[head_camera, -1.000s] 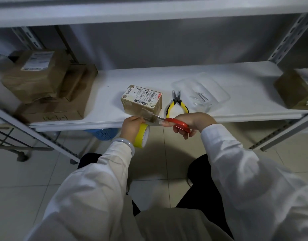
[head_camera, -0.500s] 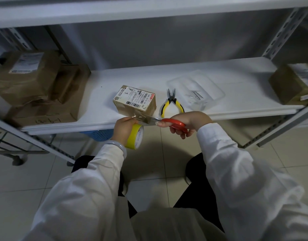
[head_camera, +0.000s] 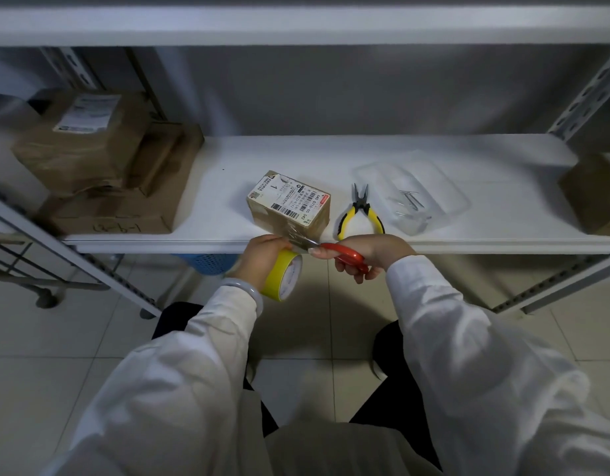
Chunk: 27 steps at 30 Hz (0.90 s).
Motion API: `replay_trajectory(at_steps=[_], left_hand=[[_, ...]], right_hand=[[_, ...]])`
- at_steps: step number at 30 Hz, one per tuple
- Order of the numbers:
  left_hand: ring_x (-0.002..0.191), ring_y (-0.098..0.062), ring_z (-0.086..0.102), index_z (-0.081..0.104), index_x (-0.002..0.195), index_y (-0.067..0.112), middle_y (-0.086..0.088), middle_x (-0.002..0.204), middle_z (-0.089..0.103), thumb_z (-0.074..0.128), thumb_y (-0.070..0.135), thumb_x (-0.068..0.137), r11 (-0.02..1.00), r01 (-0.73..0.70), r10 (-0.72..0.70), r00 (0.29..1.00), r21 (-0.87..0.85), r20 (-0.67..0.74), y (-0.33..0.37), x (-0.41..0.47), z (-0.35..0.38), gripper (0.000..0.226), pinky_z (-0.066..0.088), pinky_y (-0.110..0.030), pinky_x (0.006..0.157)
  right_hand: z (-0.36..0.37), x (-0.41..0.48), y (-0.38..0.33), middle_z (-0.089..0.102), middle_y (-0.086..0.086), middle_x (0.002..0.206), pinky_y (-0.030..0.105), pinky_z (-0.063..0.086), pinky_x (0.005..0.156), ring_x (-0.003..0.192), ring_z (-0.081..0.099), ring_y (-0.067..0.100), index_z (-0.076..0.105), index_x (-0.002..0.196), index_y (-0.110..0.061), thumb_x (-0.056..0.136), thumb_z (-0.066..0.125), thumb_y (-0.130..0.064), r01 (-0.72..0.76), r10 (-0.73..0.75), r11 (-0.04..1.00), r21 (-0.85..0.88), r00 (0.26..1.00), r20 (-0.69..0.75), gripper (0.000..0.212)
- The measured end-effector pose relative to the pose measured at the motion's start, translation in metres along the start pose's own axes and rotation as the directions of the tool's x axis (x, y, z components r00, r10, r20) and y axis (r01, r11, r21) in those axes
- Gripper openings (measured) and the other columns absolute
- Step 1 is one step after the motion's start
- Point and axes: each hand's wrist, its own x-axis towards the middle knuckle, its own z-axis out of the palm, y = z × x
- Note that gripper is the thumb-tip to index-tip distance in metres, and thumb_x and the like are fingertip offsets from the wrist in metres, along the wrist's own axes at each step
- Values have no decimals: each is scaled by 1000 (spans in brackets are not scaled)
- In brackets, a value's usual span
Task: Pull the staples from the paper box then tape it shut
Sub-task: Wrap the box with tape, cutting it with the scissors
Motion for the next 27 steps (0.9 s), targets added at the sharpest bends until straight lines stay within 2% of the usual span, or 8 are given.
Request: replay_trajectory(at_steps=[5,9,14,18,21,23,25,27], left_hand=[[83,-23,55,62,63,20,-4,77,62,64,14,80,1000,-3,3,1000,24,15,-1,3,-7,18,41,-31,83],[76,-20,54,61,64,19,-5,76,59,64,12,81,1000,1,-2,999,17,32,-2,4,-10,19,41,-29,77],[79,-20,53,61,64,18,-6,79,60,63,13,82,999,-15,13,999,39,45,-4,7,-12,19,40,-29,78],[72,-14,50,61,60,17,-1,74,58,58,10,85,995,-66,61,996,71,68,-7,7,-10,26,38,-19,69],[80,-16,50,63,49,26,4,73,59,58,8,86,995,-67,64,997,75,42,-11,9,-9,41,37,-15,71],[76,-15,52,62,39,26,6,70,58,59,6,85,994,-63,60,998,91,30,-13,9,-8,50,39,-21,73],[73,-14,53,61,48,27,5,69,57,60,5,85,997,-39,37,999,71,26,-12,7,-8,43,39,-28,77],[71,-15,53,62,52,24,3,70,57,59,7,86,999,-30,29,999,31,20,-11,6,-9,38,39,-28,78]], right_hand=[[0,5,-7,43,-2,51,27,33,59,50,46,15,50,69,-16,73,56,-71,37,-37,999,-16,999,-10,56],[2,8,-9,44,-3,46,24,32,53,46,47,14,53,67,-14,75,56,-70,94,-95,995,-30,995,-44,56],[4,9,-9,45,-4,42,21,33,49,37,48,9,55,64,-13,79,55,-66,154,-158,987,-51,985,-74,55],[5,8,-8,45,-2,41,21,34,49,39,48,12,56,65,-11,82,52,-65,160,-157,987,15,981,-115,57],[3,5,-10,43,0,46,23,31,51,44,46,14,54,67,-11,79,50,-70,109,-107,994,16,991,-85,60],[3,3,-11,43,1,50,24,30,53,47,45,15,54,70,-12,77,49,-73,88,-88,996,-1,994,-71,61],[3,2,-11,43,3,52,25,31,54,49,46,15,54,70,-12,77,49,-72,76,-77,997,-17,995,-69,61],[5,2,-11,45,3,53,25,32,55,49,46,15,54,70,-12,77,49,-73,60,-61,998,-22,995,-72,61]])
